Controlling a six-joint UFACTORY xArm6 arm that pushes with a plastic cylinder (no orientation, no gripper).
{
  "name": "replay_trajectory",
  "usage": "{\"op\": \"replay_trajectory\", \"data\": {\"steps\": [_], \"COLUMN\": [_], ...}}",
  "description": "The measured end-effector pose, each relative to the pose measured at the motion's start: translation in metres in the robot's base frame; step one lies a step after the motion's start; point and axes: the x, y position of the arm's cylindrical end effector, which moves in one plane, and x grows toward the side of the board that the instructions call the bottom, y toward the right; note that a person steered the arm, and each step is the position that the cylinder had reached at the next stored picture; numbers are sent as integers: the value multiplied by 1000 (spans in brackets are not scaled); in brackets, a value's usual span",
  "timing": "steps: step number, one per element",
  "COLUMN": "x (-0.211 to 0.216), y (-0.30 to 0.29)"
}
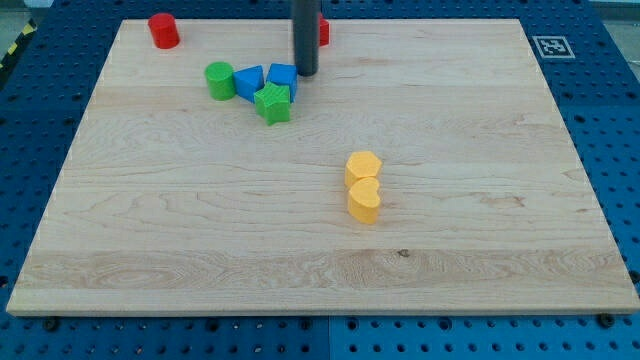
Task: Push the blue cube diagonal to the bottom right of the red star
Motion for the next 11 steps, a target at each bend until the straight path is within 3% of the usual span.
{"op": "replay_trajectory", "data": {"steps": [1,7,8,11], "x": [1,74,71,56], "y": [-36,-42,-31,75]}}
